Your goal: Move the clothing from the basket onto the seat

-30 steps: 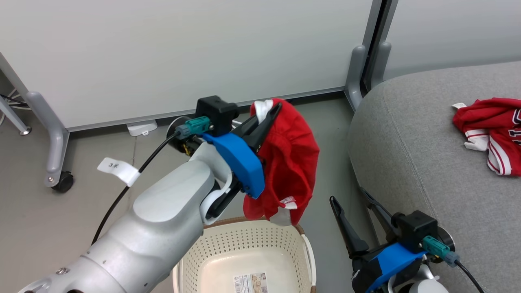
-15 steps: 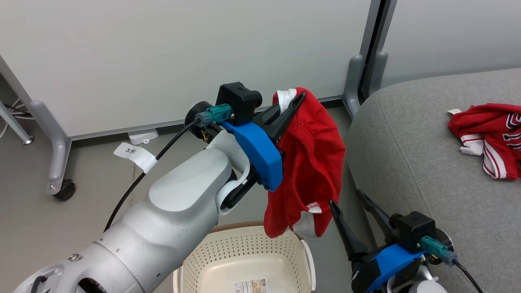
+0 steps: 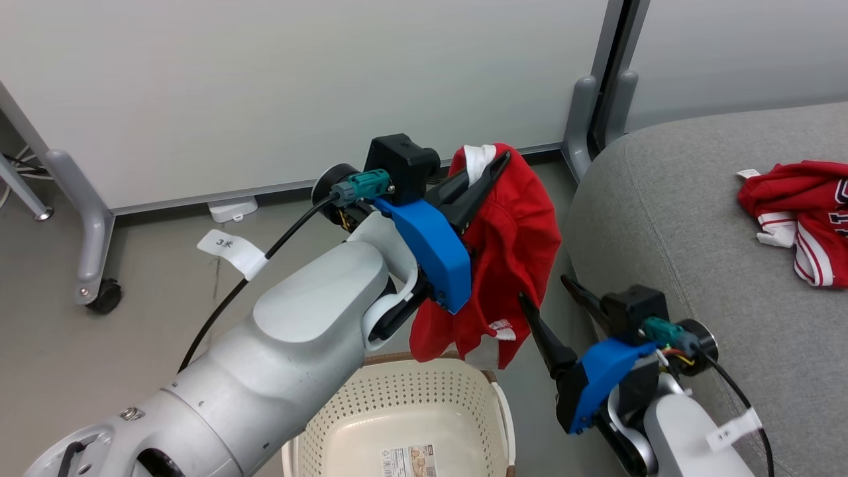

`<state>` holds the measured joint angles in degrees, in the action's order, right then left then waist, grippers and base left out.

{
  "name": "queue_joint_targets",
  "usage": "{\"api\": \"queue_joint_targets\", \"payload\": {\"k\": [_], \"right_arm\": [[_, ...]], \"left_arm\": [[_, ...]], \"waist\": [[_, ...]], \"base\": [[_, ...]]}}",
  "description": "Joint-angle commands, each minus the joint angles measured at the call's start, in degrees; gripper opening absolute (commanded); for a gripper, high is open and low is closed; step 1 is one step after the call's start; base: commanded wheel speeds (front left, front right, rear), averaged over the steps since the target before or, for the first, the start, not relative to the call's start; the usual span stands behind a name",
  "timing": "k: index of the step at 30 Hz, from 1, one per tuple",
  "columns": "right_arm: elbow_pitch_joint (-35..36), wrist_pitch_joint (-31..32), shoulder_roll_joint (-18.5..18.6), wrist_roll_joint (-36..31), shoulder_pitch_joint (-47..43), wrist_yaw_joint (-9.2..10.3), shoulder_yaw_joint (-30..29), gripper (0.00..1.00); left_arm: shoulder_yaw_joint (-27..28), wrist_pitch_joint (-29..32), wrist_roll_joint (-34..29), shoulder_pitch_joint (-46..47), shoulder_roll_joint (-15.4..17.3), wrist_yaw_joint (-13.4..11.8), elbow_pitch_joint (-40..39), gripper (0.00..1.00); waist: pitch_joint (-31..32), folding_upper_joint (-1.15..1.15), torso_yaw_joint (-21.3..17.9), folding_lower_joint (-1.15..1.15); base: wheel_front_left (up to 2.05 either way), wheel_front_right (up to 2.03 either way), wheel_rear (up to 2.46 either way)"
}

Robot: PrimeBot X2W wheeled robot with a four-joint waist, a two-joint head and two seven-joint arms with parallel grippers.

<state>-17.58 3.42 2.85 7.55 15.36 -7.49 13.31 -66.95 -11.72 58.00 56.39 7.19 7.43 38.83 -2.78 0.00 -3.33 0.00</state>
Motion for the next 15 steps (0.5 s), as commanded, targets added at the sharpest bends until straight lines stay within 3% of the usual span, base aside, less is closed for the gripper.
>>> {"api": "queue_joint_targets", "payload": {"k": [1,15], "right_arm": [[-1.83,0.41,0.07,-0.37,2.15,-0.01,0.24,1.00],[-24.87,-2.66,0.07,5.38,17.85,-0.01,5.56,1.00]], "left_arm": [[-0.20,-0.35,0.32,0.97,-0.12,0.05,0.06,0.00],[-2.58,-0.66,1.88,2.63,-1.15,0.05,-0.65,0.00]], "waist": [[-0.15,0.00,0.10,0.00],[-1.04,0.00,0.87,0.00]], "base": [[0.00,0.00,0.00],[0.00,0.00,0.00]]}}
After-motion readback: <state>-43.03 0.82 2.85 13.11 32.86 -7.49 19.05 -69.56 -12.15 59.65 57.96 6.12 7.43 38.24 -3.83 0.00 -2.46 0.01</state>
